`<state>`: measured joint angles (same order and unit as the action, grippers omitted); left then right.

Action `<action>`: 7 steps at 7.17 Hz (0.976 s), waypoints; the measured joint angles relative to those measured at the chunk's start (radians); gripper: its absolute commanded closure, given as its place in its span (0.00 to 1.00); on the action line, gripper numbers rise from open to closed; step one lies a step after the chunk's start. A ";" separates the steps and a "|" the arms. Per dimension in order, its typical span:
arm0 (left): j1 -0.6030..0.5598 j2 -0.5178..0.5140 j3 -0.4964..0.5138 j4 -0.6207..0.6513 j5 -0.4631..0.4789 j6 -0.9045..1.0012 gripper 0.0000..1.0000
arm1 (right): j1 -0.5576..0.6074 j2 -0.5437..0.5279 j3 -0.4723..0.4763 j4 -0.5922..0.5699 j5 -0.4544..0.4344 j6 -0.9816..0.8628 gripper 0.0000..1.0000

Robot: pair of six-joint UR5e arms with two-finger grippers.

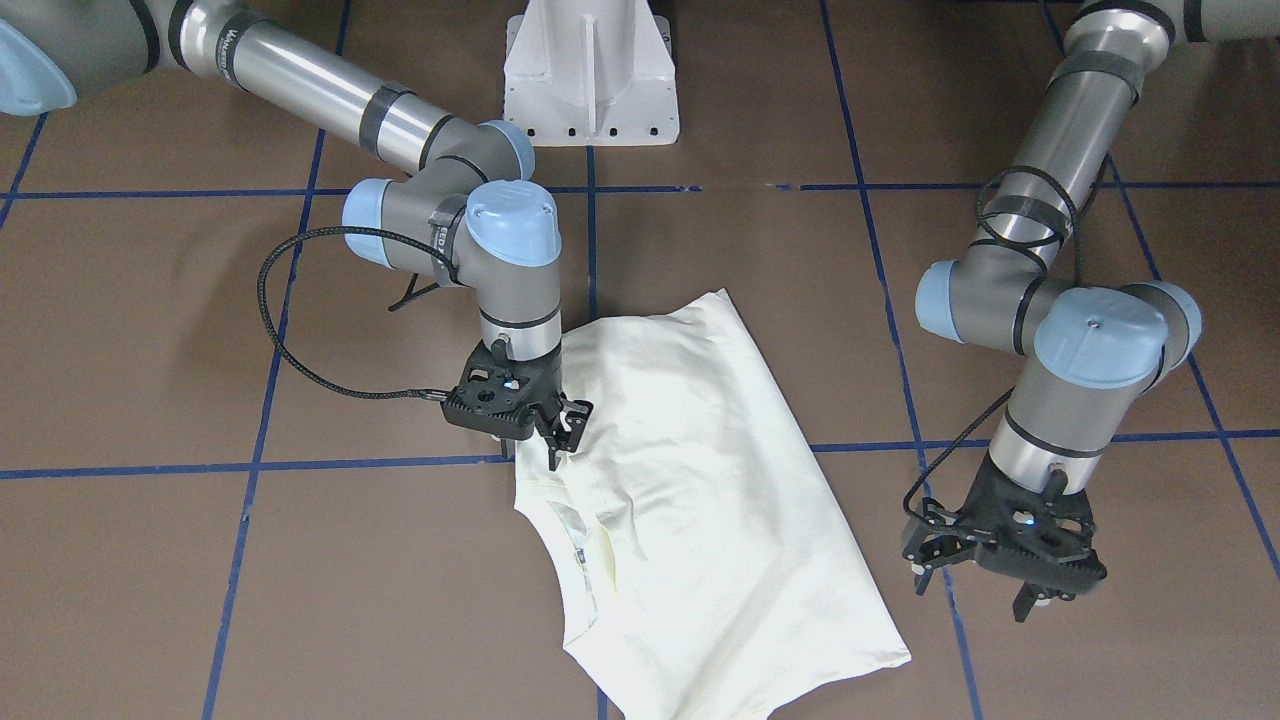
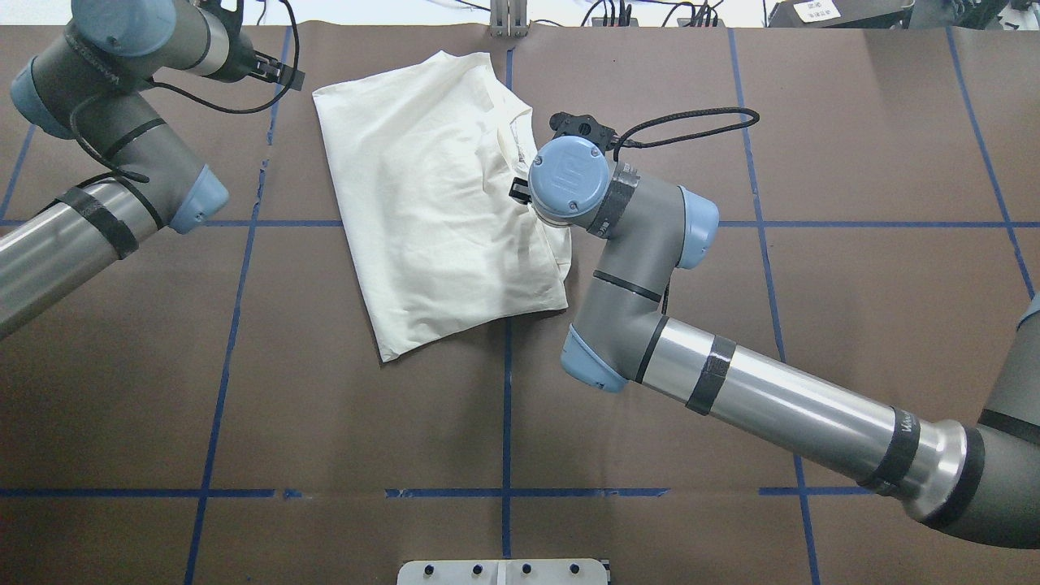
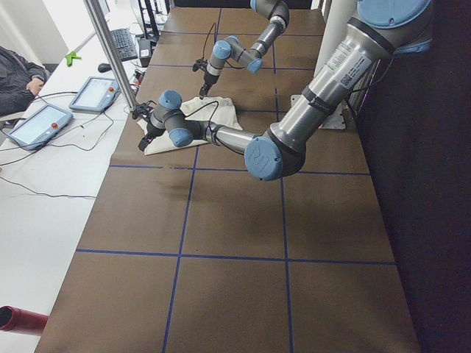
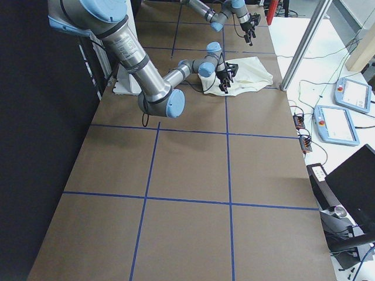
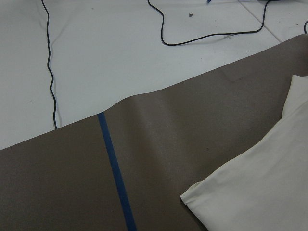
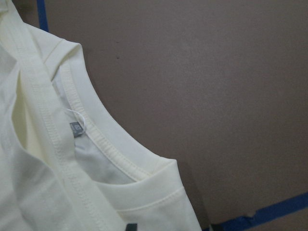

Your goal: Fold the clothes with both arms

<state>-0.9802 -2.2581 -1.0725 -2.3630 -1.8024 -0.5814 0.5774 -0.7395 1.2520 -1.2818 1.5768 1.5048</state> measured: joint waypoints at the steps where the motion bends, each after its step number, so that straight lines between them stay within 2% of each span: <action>1: 0.000 0.000 0.000 0.000 0.000 0.000 0.00 | -0.003 -0.011 0.004 -0.008 0.002 -0.003 0.48; 4: 0.001 0.000 0.000 -0.001 0.000 0.000 0.00 | -0.012 -0.020 0.007 -0.012 0.001 0.002 0.54; 5: 0.002 0.000 0.000 -0.001 0.000 0.000 0.00 | -0.017 -0.020 0.008 -0.010 -0.001 0.004 0.63; 6: 0.002 0.000 0.000 -0.001 0.000 0.001 0.00 | -0.021 -0.020 0.008 -0.006 -0.002 0.008 0.94; 7: 0.002 0.000 0.001 -0.001 0.000 0.000 0.00 | -0.025 -0.020 0.009 -0.004 -0.004 0.018 1.00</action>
<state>-0.9787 -2.2580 -1.0718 -2.3638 -1.8024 -0.5810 0.5528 -0.7591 1.2606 -1.2854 1.5725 1.5229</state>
